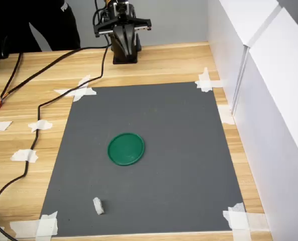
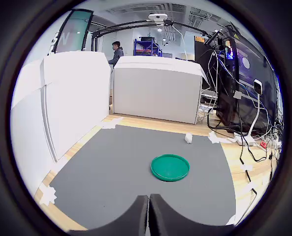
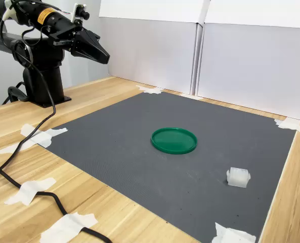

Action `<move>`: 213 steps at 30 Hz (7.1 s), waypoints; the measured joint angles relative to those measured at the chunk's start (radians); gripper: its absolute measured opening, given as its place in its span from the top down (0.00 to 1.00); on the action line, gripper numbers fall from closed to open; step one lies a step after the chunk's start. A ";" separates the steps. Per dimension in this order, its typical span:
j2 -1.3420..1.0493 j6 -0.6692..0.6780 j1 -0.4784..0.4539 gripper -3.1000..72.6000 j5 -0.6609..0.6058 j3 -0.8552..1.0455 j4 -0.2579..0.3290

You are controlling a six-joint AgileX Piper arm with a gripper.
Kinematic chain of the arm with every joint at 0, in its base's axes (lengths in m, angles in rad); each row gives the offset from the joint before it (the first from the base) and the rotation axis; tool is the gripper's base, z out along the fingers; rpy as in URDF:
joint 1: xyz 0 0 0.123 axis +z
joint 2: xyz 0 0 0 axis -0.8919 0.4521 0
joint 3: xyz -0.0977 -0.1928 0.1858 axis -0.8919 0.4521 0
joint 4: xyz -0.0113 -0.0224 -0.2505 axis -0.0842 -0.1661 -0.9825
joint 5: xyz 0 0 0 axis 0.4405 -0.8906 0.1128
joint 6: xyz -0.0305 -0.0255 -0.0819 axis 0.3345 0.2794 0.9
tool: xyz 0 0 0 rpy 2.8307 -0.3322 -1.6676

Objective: Grasp a white terminal and put it on the green lid.

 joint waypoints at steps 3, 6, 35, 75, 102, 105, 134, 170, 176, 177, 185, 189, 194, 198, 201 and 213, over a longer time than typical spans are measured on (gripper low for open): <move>0.000 0.000 0.000 0.98 0.000 0.000 0.000; 0.000 0.000 0.000 0.98 0.000 0.000 0.000; 0.259 0.002 0.000 0.98 0.000 -0.214 -0.005; 1.314 0.067 0.000 0.51 -0.524 -1.128 -0.254; 1.841 0.235 -0.126 0.11 -0.623 -1.682 -0.205; 1.889 0.219 -0.126 0.11 -0.630 -1.735 -0.211; 2.084 0.191 -0.102 0.12 -0.554 -1.757 -0.237; 2.179 0.167 -0.090 0.43 -0.478 -1.757 -0.271; 2.181 0.160 -0.090 0.71 -0.476 -1.757 -0.275; 2.181 0.157 -0.090 0.76 -0.476 -1.757 -0.275; 2.177 0.157 -0.090 0.85 -0.521 -1.758 -0.279; 2.138 0.157 -0.090 0.85 -0.576 -1.758 -0.288; 2.026 0.157 -0.090 0.85 -0.613 -1.758 -0.298; 1.942 0.157 -0.090 0.85 -0.697 -1.758 -0.270; 1.892 0.158 -0.080 0.85 -0.785 -1.758 -0.228; 1.737 0.213 -0.021 0.85 -0.781 -1.535 -0.241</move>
